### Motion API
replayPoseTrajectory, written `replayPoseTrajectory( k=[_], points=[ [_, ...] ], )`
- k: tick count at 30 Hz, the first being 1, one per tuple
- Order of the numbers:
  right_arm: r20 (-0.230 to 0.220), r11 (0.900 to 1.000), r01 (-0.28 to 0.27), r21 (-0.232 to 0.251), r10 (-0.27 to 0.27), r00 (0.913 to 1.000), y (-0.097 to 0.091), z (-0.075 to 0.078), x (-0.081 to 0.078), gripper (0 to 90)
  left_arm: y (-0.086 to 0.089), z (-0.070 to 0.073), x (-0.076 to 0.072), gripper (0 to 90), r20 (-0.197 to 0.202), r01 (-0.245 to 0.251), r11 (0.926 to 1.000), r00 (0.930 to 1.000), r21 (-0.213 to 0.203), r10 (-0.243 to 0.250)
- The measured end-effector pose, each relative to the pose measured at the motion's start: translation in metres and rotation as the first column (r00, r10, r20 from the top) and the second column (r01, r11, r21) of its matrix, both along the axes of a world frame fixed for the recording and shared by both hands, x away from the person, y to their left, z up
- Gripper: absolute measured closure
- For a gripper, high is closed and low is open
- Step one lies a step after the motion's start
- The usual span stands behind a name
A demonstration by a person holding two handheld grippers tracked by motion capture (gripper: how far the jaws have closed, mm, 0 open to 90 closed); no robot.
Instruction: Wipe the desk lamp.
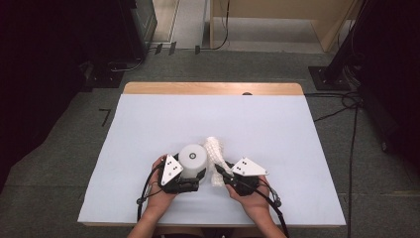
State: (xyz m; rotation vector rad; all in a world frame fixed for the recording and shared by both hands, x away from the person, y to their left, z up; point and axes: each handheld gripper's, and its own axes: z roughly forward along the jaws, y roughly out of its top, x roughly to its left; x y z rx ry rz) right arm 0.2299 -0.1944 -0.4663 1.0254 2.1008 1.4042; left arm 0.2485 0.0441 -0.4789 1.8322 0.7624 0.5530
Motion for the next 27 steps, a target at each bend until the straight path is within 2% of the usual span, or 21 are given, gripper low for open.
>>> replayPoseTrajectory(
  k=[3,5,11,14,16,20,23,25,27],
  points=[
    [0.006,1.0,0.0,0.002,0.0,1.0,-0.001,0.001,0.0,75.7,0.0,-0.001,-0.001,8.5,0.019,0.013,0.9999,0.9997,0.008,-0.013],
    [0.007,1.0,0.005,0.002,-0.005,1.0,-0.002,0.001,0.001,75.7,0.0,-0.001,-0.001,8.4,0.014,0.006,1.0,0.9999,0.006,-0.006],
    [0.002,0.9998,0.016,0.012,-0.016,0.9999,-0.005,0.001,0.002,75.6,-0.001,0.002,-0.008,4.4,-0.005,-0.053,0.9978,0.9986,-0.041,0.053],
    [-0.003,0.9998,0.02,0.008,-0.02,0.9998,-0.006,0.0,0.003,75.6,-0.006,0.004,-0.011,0.0,-0.018,-0.091,0.995,0.9957,-0.039,0.091],
    [-0.002,0.9998,0.021,0.008,-0.021,0.9998,-0.007,-0.001,0.003,75.6,-0.01,0.003,-0.014,0.0,-0.028,-0.135,0.9902,0.9906,-0.036,0.134],
    [-0.005,0.9997,0.025,0.009,-0.025,0.9997,-0.007,-0.001,0.003,75.6,-0.023,-0.002,-0.02,0.0,-0.014,-0.252,0.9678,0.9677,0.007,0.252],
    [-0.002,0.9998,0.022,0.002,-0.022,0.9998,-0.006,-0.002,0.003,75.6,-0.026,-0.004,-0.022,2.7,-0.002,-0.296,0.9549,0.9551,0.021,0.296],
    [-0.007,0.9998,0.02,-0.001,-0.02,0.9998,-0.005,-0.002,0.003,75.6,-0.024,-0.003,-0.022,7.6,0.0,-0.285,0.9585,0.9586,0.014,0.285],
    [-0.005,0.9998,0.019,-0.004,-0.019,0.9998,-0.005,-0.003,0.003,75.6,-0.024,-0.003,-0.021,7.8,-0.001,-0.282,0.9594,0.9594,0.008,0.282]
  ],
)
